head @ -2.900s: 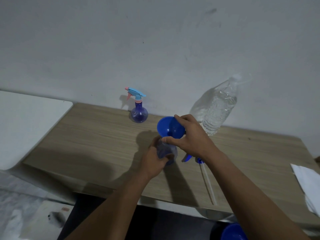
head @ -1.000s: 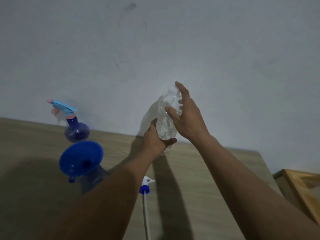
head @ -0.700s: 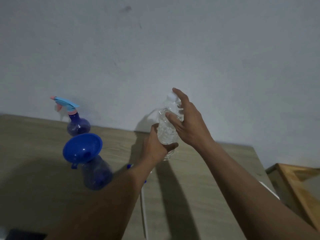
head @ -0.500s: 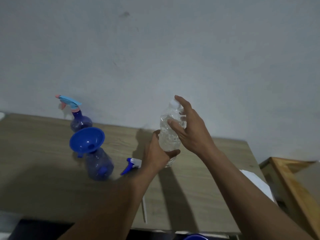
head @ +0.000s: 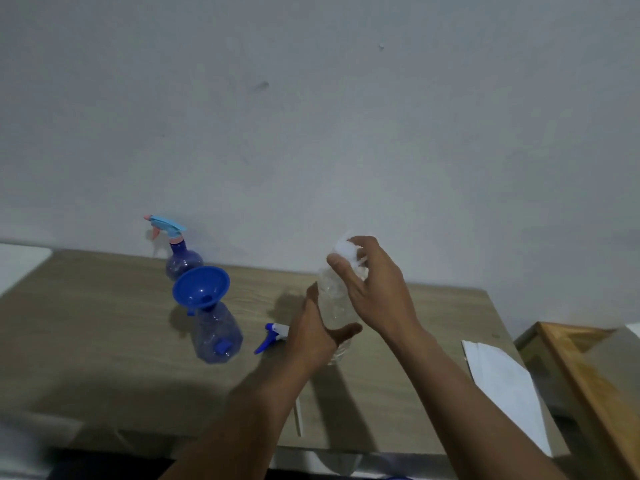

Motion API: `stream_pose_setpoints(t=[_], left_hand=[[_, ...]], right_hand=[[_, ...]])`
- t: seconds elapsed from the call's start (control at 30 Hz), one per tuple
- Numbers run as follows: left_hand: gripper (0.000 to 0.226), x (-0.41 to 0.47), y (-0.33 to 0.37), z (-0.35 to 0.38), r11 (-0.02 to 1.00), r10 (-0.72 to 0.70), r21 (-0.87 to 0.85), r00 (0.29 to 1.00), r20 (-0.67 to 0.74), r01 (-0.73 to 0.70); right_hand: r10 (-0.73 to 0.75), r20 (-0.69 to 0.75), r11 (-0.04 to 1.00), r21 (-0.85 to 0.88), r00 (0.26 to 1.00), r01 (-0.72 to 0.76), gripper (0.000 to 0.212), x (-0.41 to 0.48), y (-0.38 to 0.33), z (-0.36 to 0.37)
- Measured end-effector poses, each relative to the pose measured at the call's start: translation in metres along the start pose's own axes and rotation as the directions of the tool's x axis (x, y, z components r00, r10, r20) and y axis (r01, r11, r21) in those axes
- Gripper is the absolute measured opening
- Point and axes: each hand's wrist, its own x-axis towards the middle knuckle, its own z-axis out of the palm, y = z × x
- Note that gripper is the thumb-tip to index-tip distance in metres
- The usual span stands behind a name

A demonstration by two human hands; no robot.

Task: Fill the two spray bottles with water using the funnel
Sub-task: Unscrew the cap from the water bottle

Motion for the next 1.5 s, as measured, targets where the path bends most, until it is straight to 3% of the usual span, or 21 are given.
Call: stream_pose_setpoints(t=[0.17,0.33,0.47,0.63,0.77,0.93,1.1,1.27,1.4,1.5], left_hand=[[0.101,-0.001,-0.010,-0.005,0.995,-0.083,-0.055,0.997,-0.003,0.083],[0.100,-0.005,-0.002,-0.009,0.995,-0.102,-0.002,0.995,-0.001,0.102],[0.103,-0.006,0.003,-0.010,0.996,-0.090,0.025,0.996,0.002,0.090],[0.101,-0.007,0.003,-0.013,0.995,-0.100,0.010,0.995,-0.001,0.100],[0.098,-0.007,0.006,-0.013,0.994,-0.109,0.029,0.994,0.006,0.109],[0.100,-0.009,0.005,-0.014,0.994,-0.107,0.000,0.994,0.007,0.107],[0.101,-0.010,0.006,-0.014,0.996,-0.087,0.014,0.996,-0.002,0.087],[0.101,-0.009,0.005,-0.017,0.994,-0.106,0.009,0.994,-0.008,0.106],[0.101,-0.008,0.007,-0.017,0.995,-0.098,0.029,0.995,-0.006,0.099],[0.101,-0.009,0.007,-0.016,0.995,-0.094,0.019,0.996,-0.006,0.094]], right_hand=[[0.014,0.045,0.997,-0.082,0.999,-0.010,0.030,0.012,-0.006,-0.001],[-0.003,0.128,1.000,0.018,0.992,0.001,0.015,0.014,-0.008,-0.013],[0.054,0.080,0.994,0.087,0.995,-0.061,0.028,0.014,-0.012,-0.014],[0.003,0.115,0.998,0.064,0.993,-0.011,0.012,0.018,-0.013,-0.016],[0.033,0.087,0.997,0.066,0.996,-0.038,0.032,0.016,-0.015,-0.014],[-0.037,0.135,0.999,0.035,0.990,0.032,0.014,0.020,-0.011,-0.017],[0.010,0.115,0.997,0.079,0.993,-0.019,0.027,0.017,-0.012,-0.017],[-0.051,0.101,0.998,0.042,0.994,0.047,0.013,0.021,-0.013,-0.018],[0.000,0.093,0.999,0.051,0.996,-0.005,0.032,0.020,-0.015,-0.019],[-0.041,0.120,0.999,-0.022,0.992,0.044,0.020,0.023,-0.013,-0.021]])
